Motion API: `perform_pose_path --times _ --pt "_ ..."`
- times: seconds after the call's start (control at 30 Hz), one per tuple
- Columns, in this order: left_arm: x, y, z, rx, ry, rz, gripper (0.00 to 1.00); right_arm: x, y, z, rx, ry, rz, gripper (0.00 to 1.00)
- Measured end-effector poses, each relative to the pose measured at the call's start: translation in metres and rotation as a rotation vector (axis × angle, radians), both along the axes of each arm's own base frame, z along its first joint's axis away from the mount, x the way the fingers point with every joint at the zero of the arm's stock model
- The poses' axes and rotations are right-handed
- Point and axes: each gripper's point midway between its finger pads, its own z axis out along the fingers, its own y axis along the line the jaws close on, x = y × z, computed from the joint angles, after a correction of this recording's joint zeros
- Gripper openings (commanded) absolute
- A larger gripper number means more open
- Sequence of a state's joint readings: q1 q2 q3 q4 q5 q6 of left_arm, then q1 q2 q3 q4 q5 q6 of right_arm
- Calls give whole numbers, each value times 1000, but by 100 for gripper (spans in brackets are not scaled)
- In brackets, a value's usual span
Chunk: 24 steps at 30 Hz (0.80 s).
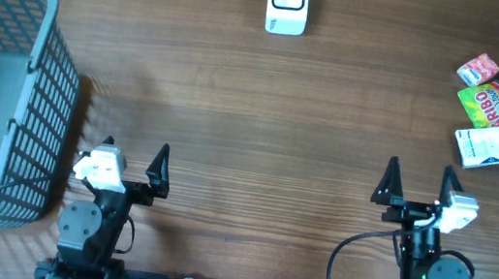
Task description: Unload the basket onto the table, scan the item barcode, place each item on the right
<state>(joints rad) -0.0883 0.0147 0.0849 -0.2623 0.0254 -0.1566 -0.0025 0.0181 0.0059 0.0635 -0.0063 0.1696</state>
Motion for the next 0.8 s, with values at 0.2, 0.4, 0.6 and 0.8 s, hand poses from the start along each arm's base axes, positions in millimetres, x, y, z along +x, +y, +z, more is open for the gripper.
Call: perform_pose_path --times 0.2,0.4,0.6,0.8 --pt "0 0 0 0 0 0 100 0 -2 -14 -4 57 -12 100" --pt "0 0 0 0 0 0 100 0 -2 -14 -7 57 -12 100" --pt "0 0 0 0 0 0 100 0 -2 -14 -7 57 -12 100" --pt "0 0 0 0 0 0 100 0 -2 -14 -8 57 -12 100"
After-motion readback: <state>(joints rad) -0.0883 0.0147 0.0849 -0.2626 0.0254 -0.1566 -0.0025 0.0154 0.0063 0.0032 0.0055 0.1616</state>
